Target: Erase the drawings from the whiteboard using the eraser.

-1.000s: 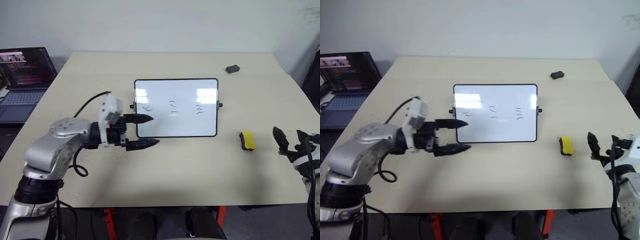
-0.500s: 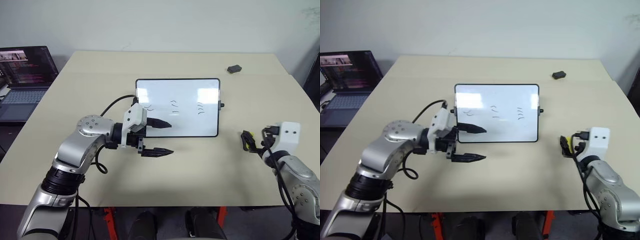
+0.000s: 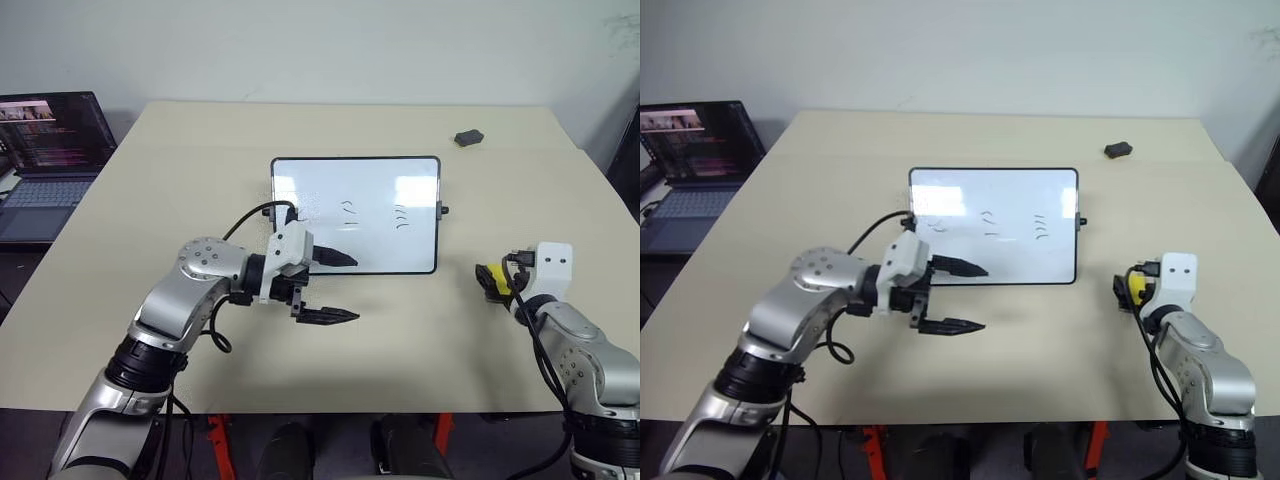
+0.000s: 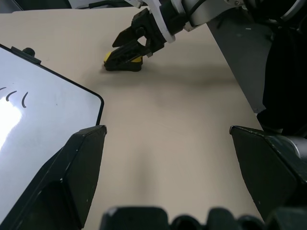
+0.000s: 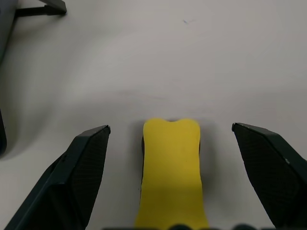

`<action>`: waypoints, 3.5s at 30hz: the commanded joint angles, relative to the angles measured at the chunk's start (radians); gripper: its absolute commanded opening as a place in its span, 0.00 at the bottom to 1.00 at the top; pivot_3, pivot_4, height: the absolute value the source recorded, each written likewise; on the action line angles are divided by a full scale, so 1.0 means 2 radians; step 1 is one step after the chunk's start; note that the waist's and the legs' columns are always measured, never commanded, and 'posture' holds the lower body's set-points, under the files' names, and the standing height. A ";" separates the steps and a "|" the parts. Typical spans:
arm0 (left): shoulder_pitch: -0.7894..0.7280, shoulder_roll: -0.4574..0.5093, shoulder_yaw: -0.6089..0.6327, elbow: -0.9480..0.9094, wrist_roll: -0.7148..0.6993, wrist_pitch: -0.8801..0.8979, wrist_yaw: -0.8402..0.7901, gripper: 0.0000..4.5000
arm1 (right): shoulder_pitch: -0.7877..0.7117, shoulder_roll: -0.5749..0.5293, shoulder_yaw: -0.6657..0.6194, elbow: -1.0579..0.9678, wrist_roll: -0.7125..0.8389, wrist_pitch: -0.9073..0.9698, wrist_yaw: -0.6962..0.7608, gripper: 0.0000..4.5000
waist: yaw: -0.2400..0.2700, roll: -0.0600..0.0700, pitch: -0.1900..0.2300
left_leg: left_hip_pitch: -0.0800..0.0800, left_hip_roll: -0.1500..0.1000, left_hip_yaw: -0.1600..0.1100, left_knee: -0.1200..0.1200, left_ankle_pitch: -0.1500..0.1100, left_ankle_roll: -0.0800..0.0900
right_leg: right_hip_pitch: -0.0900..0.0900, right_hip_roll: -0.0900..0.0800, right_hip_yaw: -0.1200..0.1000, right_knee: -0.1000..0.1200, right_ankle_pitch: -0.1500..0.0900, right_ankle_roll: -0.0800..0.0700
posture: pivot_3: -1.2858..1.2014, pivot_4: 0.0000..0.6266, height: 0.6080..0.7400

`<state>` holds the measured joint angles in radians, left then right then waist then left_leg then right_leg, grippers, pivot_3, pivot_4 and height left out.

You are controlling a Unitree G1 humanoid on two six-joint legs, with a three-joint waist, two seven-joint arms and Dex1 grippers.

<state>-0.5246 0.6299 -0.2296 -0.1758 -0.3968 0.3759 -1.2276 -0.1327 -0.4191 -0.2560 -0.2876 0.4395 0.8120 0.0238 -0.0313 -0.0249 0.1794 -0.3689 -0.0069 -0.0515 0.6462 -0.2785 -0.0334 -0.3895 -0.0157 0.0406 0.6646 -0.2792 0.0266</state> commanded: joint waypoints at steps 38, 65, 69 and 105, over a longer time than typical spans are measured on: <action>0.013 0.007 0.013 -0.022 0.000 0.006 0.013 1.00 | -0.038 0.017 -0.017 0.069 -0.036 -0.043 0.038 0.31 | 0.000 0.000 0.000 | 0.000 0.000 0.000 0.000 0.000 0.000 | 0.000 0.000 0.000 0.000 0.000 0.000 | 0.52 0.24 1.00; 0.037 -0.012 0.071 -0.098 0.015 0.139 0.224 1.00 | -0.175 0.083 0.092 0.065 -0.128 -0.272 0.070 0.27 | -0.003 0.000 0.000 | 0.002 0.000 0.000 0.001 0.000 0.000 | 0.000 0.000 0.000 0.004 0.000 0.000 | 0.52 0.24 1.00; 0.042 0.001 0.082 -0.102 0.022 0.152 0.235 1.00 | -0.214 0.095 0.102 0.120 -0.139 -0.308 0.079 0.27 | 0.000 0.000 0.000 | 0.002 0.000 0.000 0.001 0.000 0.000 | 0.000 0.000 0.000 0.004 0.000 0.000 | 0.52 0.24 1.00; 0.009 -0.017 0.072 -0.069 0.034 0.167 0.264 1.00 | -0.176 0.124 0.225 0.428 -0.316 -0.495 0.076 0.26 | -0.013 -0.006 -0.004 | 0.018 0.000 0.000 0.002 0.003 0.000 | 0.014 0.000 0.002 0.007 -0.003 -0.001 | 0.52 0.24 1.00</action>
<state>-0.5036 0.5867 -0.1172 -0.3030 -0.3334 0.7160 -0.7083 -0.5155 -0.1582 0.1806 0.5165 -0.1686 -0.2121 0.1670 -0.0580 -0.0361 0.1724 -0.3313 -0.0071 -0.0506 0.6500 -0.2732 -0.0338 -0.3600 -0.0162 0.0446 0.6779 -0.2861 0.0238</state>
